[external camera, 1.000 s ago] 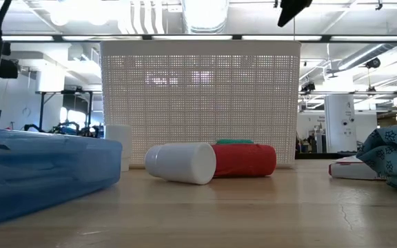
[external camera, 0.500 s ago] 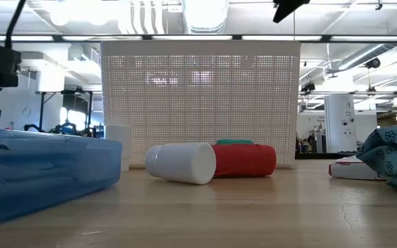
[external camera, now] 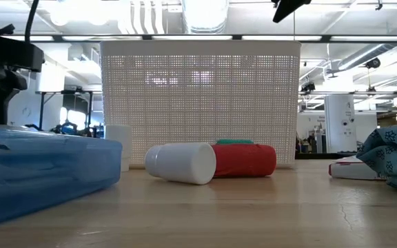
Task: Pick & place medical supplies in basket/bin
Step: Put the big medicine bottle into the white bin
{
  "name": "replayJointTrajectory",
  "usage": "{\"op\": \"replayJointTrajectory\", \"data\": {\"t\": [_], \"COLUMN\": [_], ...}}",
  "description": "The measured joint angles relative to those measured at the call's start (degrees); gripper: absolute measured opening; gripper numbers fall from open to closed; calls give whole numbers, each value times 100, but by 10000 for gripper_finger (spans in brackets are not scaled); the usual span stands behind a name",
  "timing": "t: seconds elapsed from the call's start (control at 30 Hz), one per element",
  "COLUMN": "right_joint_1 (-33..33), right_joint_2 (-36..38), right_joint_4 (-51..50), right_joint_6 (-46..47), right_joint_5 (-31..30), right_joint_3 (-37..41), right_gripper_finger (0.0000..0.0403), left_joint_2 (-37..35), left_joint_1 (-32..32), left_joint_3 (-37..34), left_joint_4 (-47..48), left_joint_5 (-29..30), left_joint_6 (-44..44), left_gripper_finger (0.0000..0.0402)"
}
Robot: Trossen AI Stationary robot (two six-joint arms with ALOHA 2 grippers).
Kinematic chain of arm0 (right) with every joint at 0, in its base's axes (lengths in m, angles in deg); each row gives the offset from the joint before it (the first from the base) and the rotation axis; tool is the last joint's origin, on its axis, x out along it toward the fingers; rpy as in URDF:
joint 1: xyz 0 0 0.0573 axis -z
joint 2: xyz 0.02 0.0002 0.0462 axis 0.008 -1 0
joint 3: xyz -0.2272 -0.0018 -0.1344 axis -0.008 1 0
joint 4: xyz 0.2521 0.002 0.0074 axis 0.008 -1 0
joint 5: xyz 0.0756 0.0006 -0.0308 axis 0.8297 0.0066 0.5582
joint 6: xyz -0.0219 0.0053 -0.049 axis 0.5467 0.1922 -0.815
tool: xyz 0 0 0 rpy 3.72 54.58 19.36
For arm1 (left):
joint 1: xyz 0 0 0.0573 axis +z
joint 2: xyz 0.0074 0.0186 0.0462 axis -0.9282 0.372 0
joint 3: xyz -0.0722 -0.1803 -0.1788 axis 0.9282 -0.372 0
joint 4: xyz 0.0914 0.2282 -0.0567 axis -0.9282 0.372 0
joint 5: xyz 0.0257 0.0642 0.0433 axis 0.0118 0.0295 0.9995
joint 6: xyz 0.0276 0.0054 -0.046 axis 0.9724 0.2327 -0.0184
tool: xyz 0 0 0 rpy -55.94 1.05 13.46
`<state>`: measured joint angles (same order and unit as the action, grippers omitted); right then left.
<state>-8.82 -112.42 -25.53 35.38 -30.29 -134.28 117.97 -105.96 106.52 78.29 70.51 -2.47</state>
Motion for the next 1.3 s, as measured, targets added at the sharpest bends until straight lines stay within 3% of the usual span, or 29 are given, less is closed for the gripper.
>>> {"op": "replayJointTrajectory", "data": {"t": [0.23,0.43,0.73,0.97,1.13,1.3], "right_joint_1": [2,2,2,2,2,2], "right_joint_2": [0,0,6,128,260,308], "right_joint_4": [0,2,135,166,188,203], "right_joint_6": [6,-90,-264,-312,-268,-251], "right_joint_5": [-4,-18,-323,-470,-472,-472], "right_joint_3": [0,0,0,0,0,0], "right_gripper_finger": [365,365,365,365,365,365], "left_joint_2": [2,2,-15,-33,-33,-33], "left_joint_1": [4,4,-4,-1,202,346], "left_joint_3": [-78,397,2518,4198,4003,3319], "left_joint_4": [-149,145,1663,2725,3117,3032], "left_joint_5": [116,81,218,1331,1146,1123], "left_joint_6": [-127,-142,-226,-219,-498,-1337], "left_gripper_finger": [242,228,176,108,95,132]}}
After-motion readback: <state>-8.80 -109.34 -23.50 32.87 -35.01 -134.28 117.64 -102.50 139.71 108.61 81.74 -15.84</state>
